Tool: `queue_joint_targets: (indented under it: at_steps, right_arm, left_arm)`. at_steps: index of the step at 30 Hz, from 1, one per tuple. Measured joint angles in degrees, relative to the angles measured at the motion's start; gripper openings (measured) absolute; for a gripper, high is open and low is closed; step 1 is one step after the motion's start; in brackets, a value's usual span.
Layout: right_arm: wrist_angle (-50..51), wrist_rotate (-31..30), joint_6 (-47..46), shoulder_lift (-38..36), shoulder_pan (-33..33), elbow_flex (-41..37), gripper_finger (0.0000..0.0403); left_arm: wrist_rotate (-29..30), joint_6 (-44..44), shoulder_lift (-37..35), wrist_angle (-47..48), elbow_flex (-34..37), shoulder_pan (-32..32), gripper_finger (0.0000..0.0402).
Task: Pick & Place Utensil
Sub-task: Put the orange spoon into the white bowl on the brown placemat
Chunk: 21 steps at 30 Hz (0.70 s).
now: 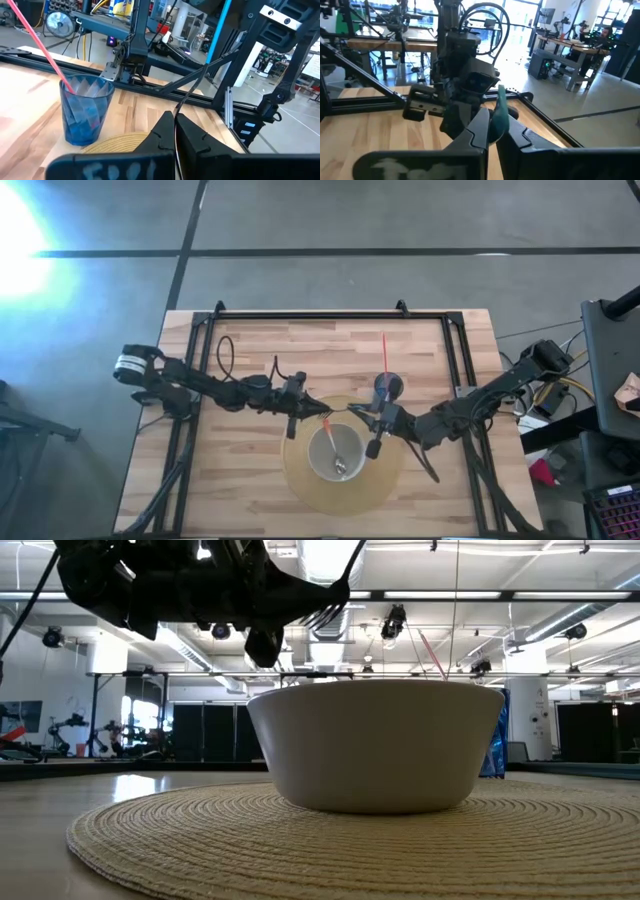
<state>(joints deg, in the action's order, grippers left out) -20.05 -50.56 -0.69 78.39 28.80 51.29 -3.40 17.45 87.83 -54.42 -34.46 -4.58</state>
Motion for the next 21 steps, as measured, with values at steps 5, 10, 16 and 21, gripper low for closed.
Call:
queue_joint_targets:
  at_steps: [5, 10, 16, 21]
  right_arm:
    - [0.2, 0.8, -0.4, 0.0, 0.0, 0.0, 0.0011]
    - [1.2, 0.9, -0.4, 0.0, 0.0, 0.0, 0.001]
    - [3.5, 0.9, -0.6, 0.0, 0.0, 0.0, 0.0009]
    - [4.7, 0.7, -0.1, -0.3, 0.0, 0.0, 0.0009]
  left_arm:
    - [-0.1, 0.1, 0.0, 0.1, 0.0, 0.0, 0.0]
    - [0.2, -1.0, 0.0, 0.4, 0.0, 0.0, 0.0013]
    - [0.2, -1.4, 0.0, 1.2, 0.0, 0.0, 0.0076]
    - [-0.2, -1.5, 0.0, 3.9, -0.8, 0.0, 0.0143]
